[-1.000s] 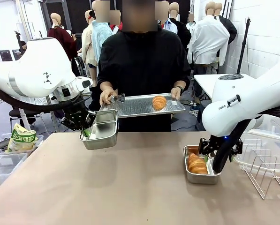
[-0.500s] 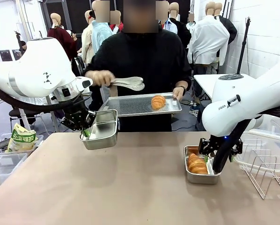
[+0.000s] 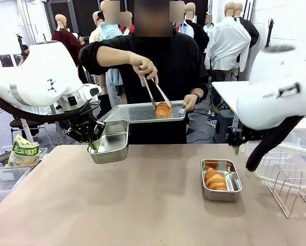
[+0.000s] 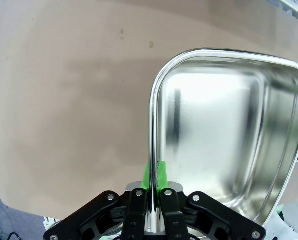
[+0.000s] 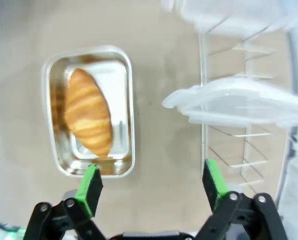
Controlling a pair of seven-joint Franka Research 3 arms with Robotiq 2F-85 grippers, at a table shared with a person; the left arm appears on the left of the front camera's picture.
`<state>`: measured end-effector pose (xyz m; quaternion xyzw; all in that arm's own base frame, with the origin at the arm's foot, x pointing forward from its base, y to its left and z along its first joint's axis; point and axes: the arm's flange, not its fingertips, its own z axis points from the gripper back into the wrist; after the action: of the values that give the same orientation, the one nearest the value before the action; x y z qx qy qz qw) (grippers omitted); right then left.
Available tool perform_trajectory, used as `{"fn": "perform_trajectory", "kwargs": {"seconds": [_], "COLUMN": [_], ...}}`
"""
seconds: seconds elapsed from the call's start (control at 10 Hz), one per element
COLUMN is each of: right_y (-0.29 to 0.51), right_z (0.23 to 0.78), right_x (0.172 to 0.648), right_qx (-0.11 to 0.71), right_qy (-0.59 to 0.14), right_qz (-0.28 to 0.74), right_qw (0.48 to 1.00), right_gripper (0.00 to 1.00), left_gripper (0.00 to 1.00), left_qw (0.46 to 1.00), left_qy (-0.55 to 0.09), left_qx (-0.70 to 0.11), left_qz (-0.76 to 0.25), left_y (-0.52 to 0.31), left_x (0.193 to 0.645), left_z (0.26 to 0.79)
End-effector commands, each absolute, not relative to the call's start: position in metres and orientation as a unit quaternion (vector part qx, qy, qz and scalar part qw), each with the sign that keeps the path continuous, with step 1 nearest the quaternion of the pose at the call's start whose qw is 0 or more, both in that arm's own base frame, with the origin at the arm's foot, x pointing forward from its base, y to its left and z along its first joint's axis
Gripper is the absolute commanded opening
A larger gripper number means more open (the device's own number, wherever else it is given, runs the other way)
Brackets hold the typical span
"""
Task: Place the bread in airtight containers.
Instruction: Once an object is inside an Airtight Container , place the container in the center of the table.
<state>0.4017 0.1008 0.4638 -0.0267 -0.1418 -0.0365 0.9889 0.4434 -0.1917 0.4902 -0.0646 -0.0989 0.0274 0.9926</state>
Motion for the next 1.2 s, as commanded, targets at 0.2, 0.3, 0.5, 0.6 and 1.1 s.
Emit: {"fn": "perform_trajectory", "kwargs": {"seconds": [0.2,0.3,0.5,0.6,1.1], "right_y": [0.107,0.108,0.108,0.108,0.108], "right_z": [0.529,0.537,0.536,0.541,0.541], "right_x": [0.415,0.421,0.424,0.413,0.413], "right_qx": [-0.034,-0.04,-0.035,-0.029,-0.029], "right_qy": [-0.162,-0.158,-0.146,-0.168,-0.168], "right_qz": [-0.018,-0.021,-0.009,-0.023,-0.023], "right_qw": [0.986,0.986,0.989,0.985,0.985], "right_gripper": [1.0,1.0,1.0,1.0,1.0], "left_gripper": [0.0,0.0,0.0,0.0,0.0], "left_qw": [0.992,0.992,0.992,0.992,0.992], "left_qy": [-0.107,-0.107,-0.107,-0.107,-0.107], "left_qx": [-0.062,-0.062,-0.062,-0.062,-0.062], "left_qz": [0.025,0.025,0.025,0.025,0.025], "left_y": [-0.192,-0.192,-0.192,-0.192,-0.192], "left_x": [0.444,0.444,0.444,0.444,0.444], "left_z": [0.493,0.493,0.493,0.493,0.493]}}
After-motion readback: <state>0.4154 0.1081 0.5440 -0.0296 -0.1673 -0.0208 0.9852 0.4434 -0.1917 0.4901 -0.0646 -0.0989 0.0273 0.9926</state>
